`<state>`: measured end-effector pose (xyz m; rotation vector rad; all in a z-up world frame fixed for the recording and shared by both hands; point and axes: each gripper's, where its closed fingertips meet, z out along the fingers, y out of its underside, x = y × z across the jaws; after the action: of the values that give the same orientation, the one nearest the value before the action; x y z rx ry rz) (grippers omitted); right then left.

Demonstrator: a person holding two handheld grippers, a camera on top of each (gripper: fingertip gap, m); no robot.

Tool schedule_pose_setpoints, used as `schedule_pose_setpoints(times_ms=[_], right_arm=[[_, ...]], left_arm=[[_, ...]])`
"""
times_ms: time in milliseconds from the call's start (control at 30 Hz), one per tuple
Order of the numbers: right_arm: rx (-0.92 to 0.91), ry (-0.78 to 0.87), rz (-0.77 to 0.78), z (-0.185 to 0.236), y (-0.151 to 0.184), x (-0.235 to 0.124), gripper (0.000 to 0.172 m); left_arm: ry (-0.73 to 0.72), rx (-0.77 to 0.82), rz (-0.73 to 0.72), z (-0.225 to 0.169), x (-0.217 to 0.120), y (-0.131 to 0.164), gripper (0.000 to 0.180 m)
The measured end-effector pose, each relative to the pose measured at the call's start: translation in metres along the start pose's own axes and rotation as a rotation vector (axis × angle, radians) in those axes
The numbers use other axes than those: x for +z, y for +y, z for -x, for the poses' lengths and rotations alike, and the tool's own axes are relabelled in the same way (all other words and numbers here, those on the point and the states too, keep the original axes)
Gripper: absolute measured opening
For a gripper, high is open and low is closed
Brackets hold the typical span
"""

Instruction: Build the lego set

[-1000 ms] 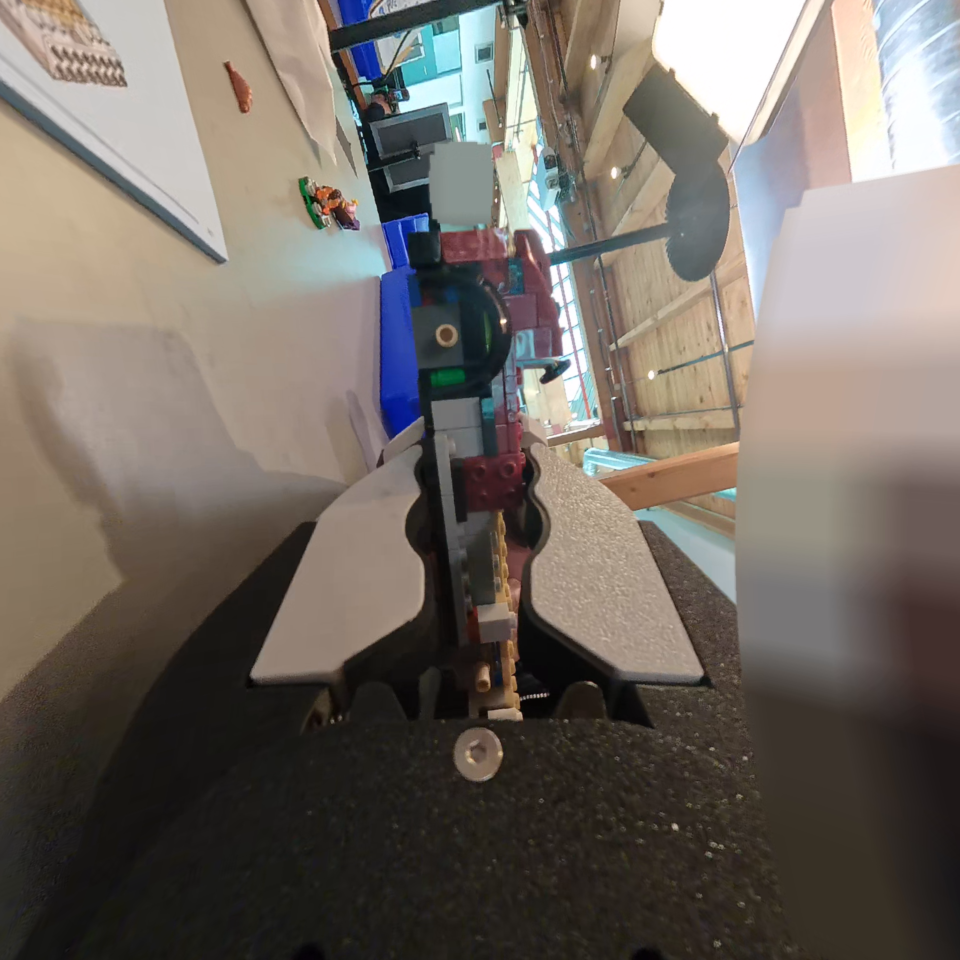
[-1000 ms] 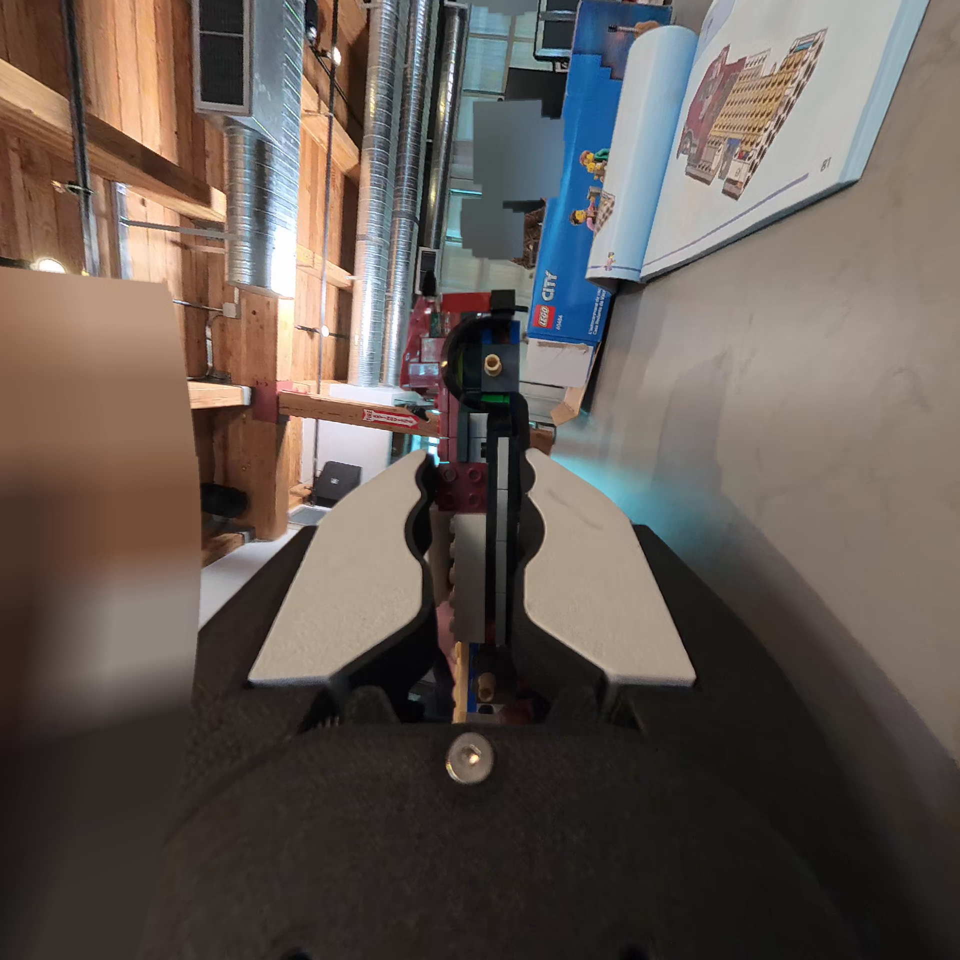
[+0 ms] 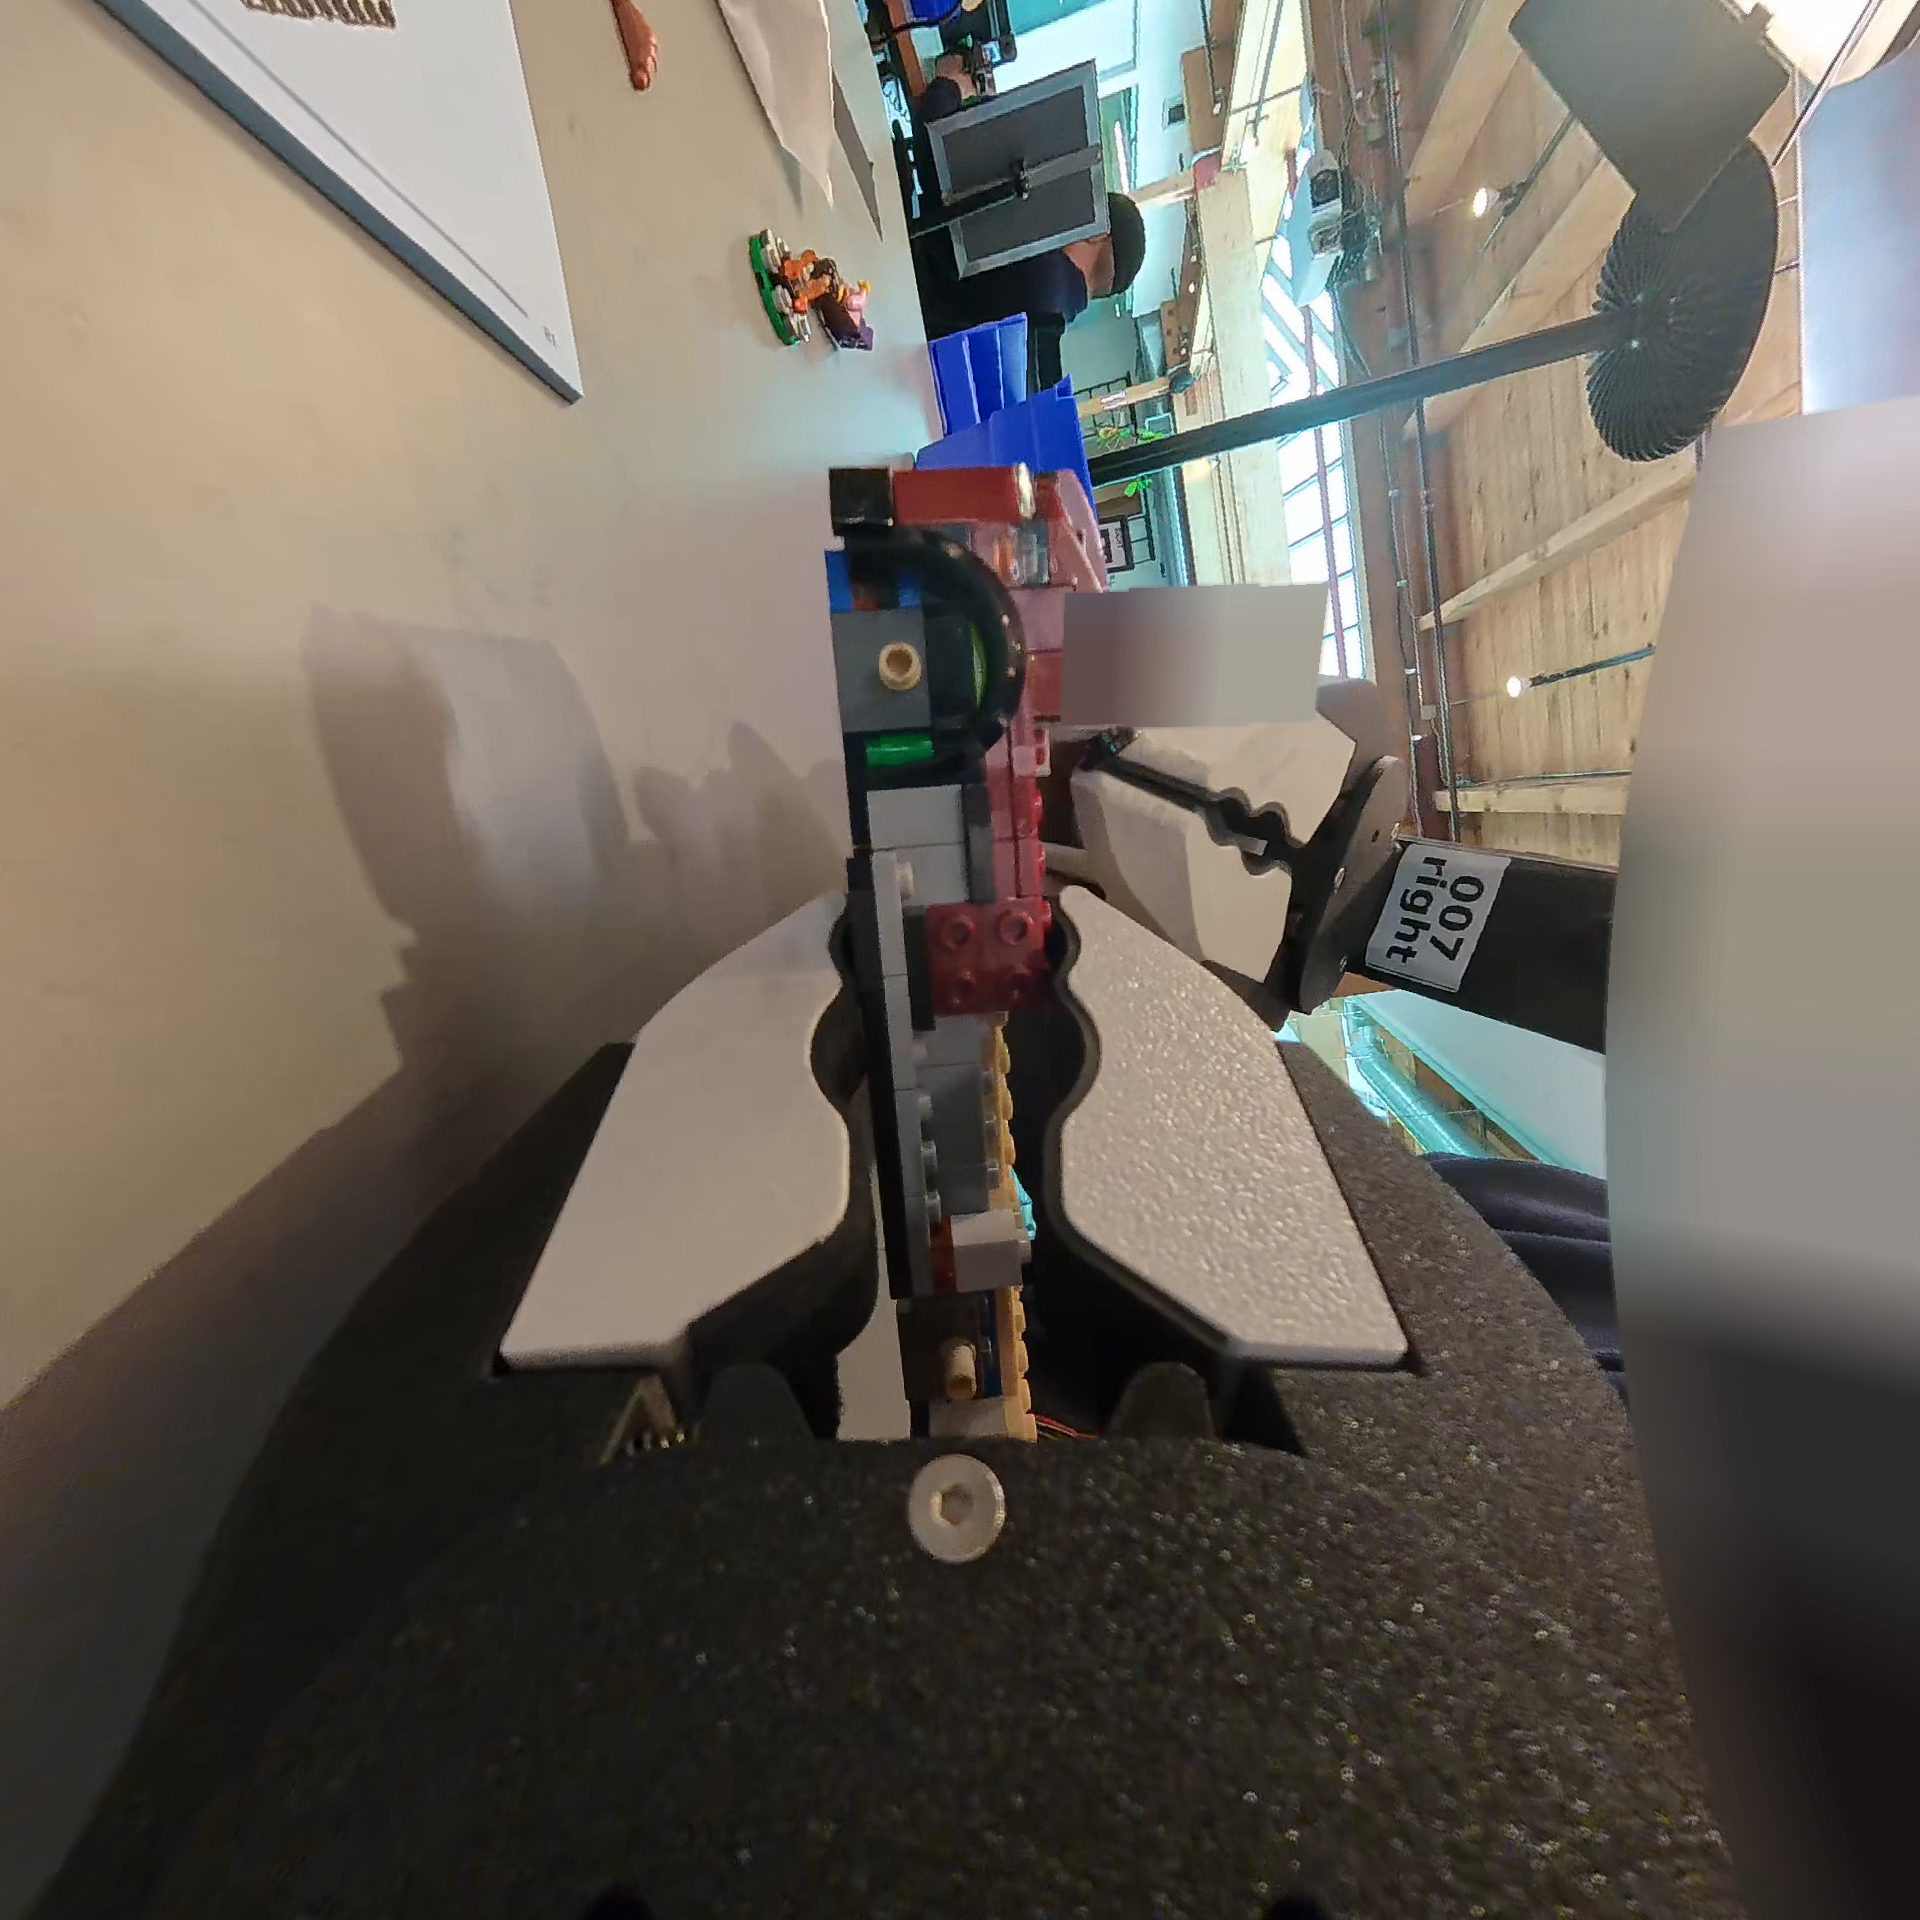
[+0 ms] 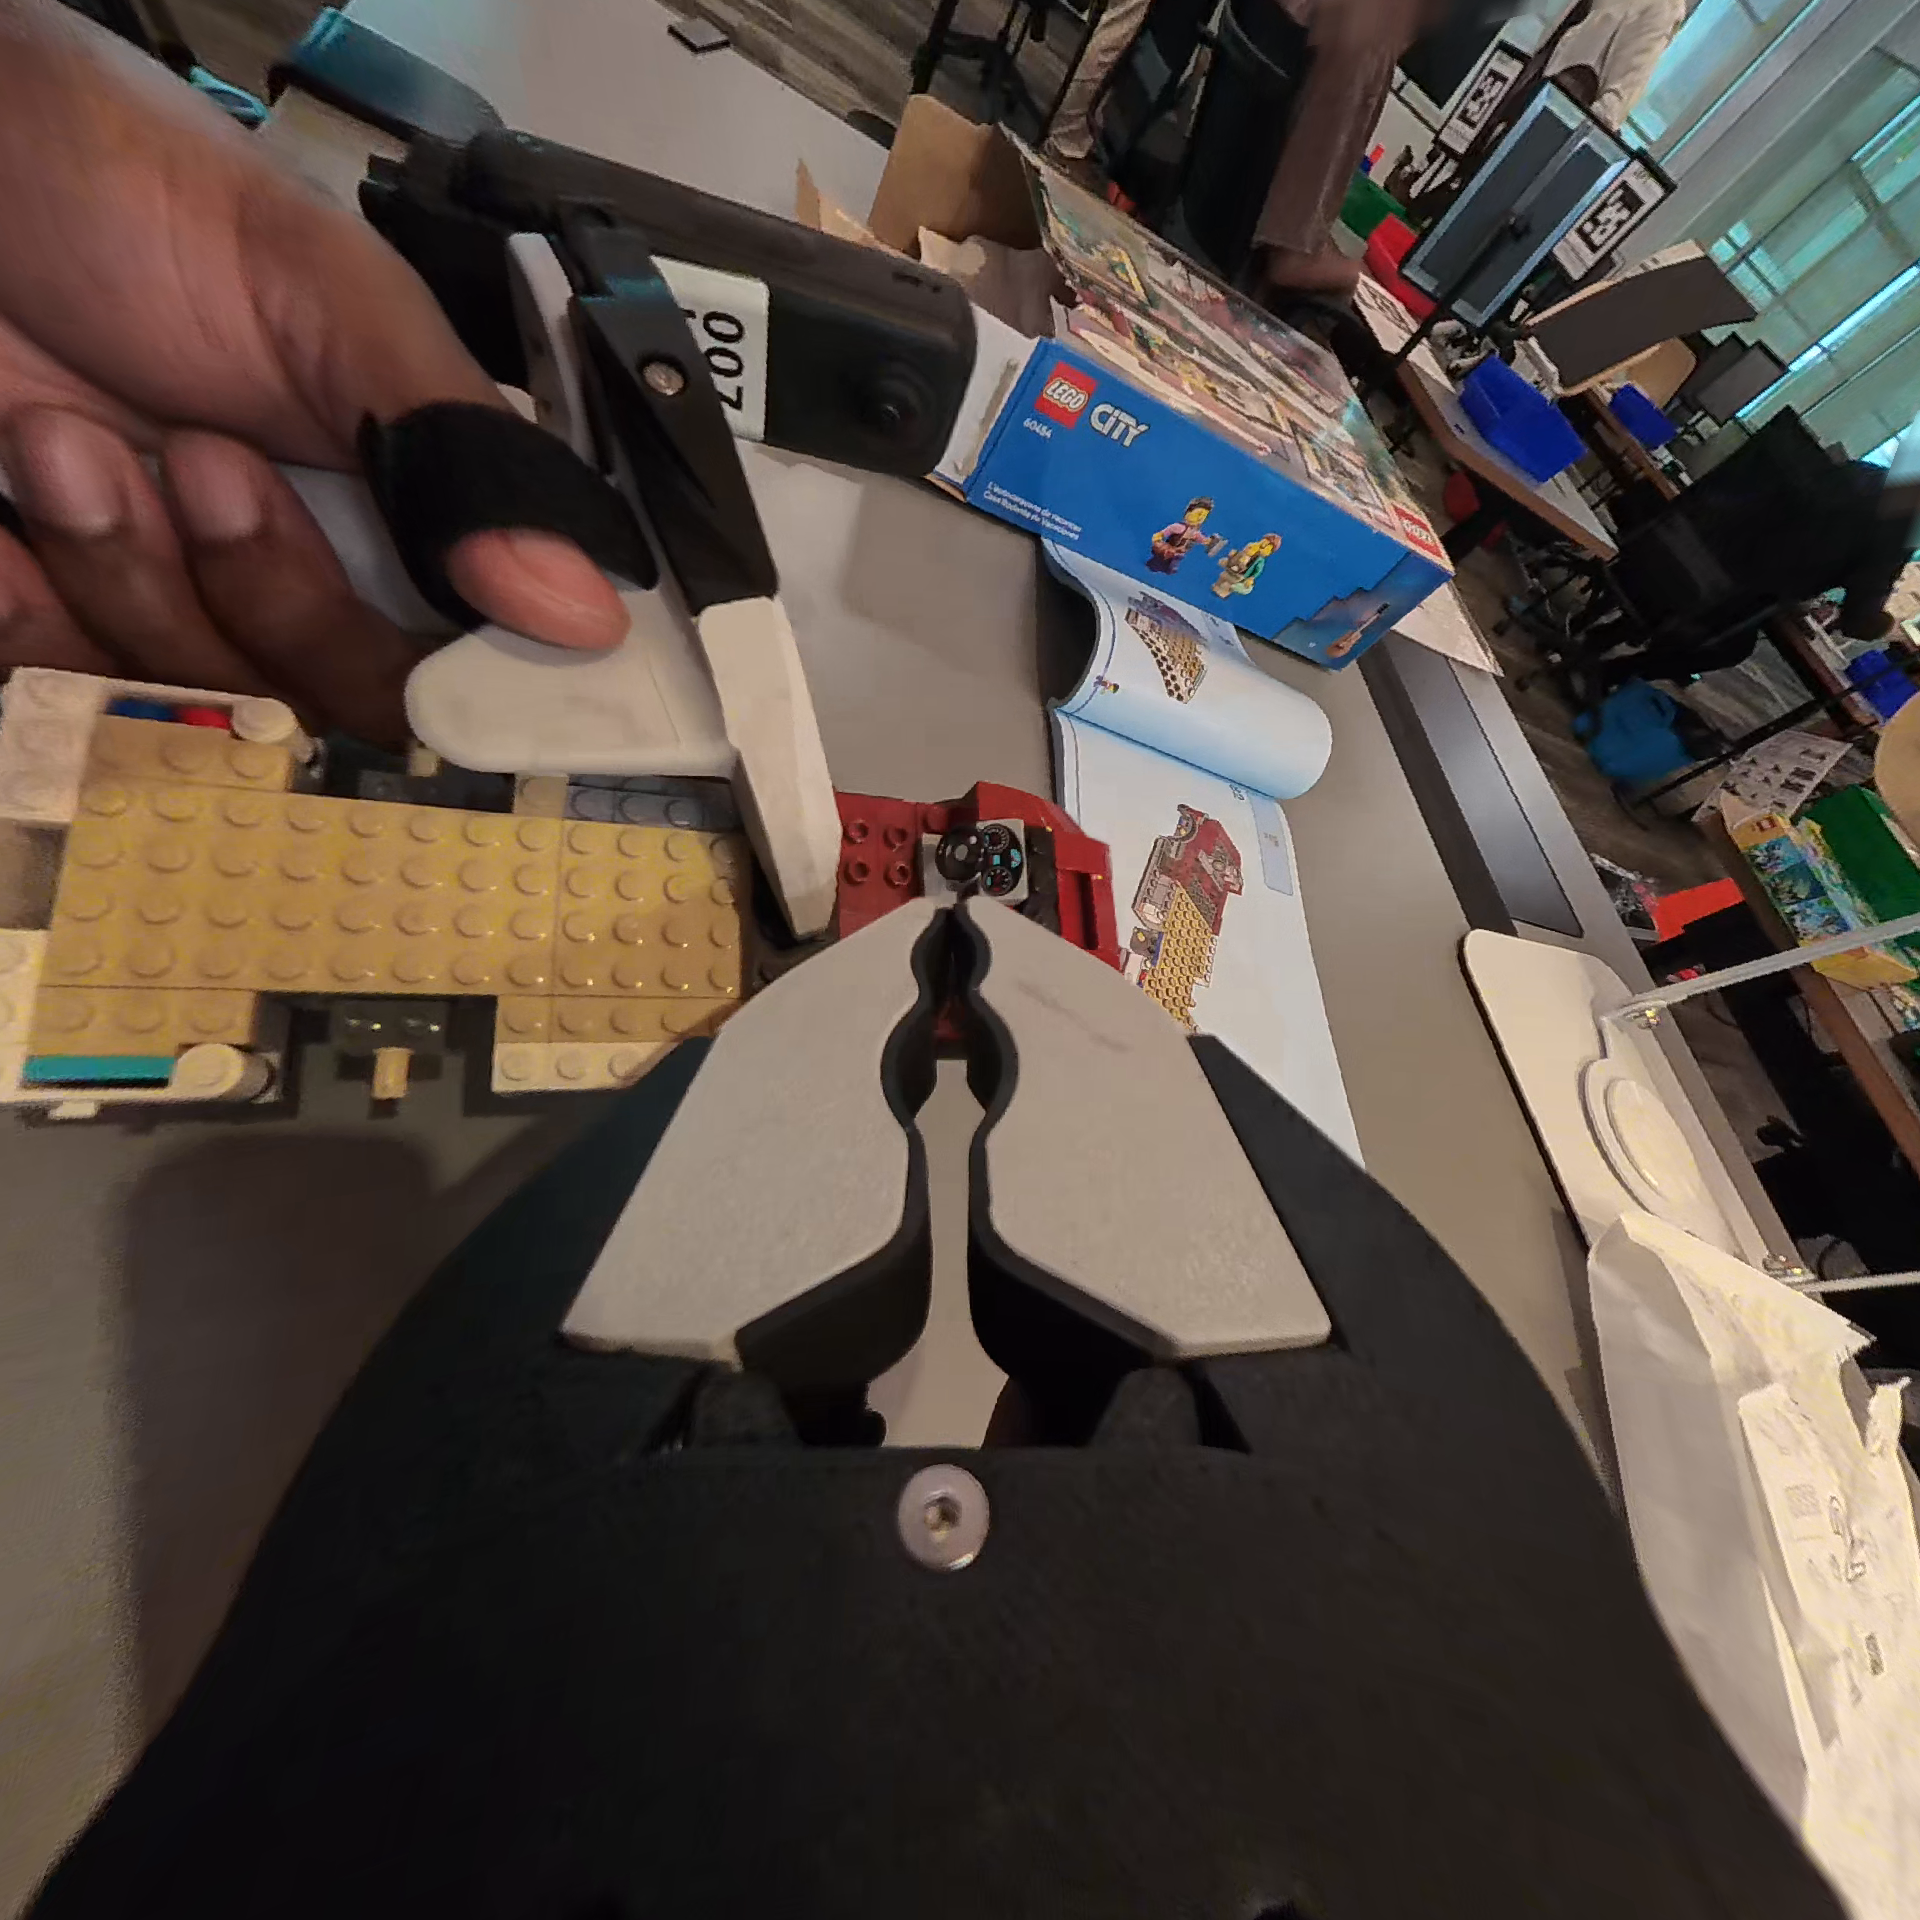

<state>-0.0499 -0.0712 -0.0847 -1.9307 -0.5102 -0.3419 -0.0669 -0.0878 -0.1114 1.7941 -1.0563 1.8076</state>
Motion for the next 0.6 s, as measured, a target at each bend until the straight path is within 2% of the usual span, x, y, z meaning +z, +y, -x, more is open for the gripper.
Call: schedule_pose_setpoints(times_ms=[267,600], right_arm=[[0.024,0.085,0.029,-0.0032,0.0033,0.0046,0.0],[-0.028,0.102,0.049,0.0021,0.0074,0.0058,0.0]], left_arm=[[-0.004,-0.016,0.0,0.0006,0.0037,0.0012,0.032],[-0.031,-0.039,-0.006,0.002,0.0061,0.005,0.032]])
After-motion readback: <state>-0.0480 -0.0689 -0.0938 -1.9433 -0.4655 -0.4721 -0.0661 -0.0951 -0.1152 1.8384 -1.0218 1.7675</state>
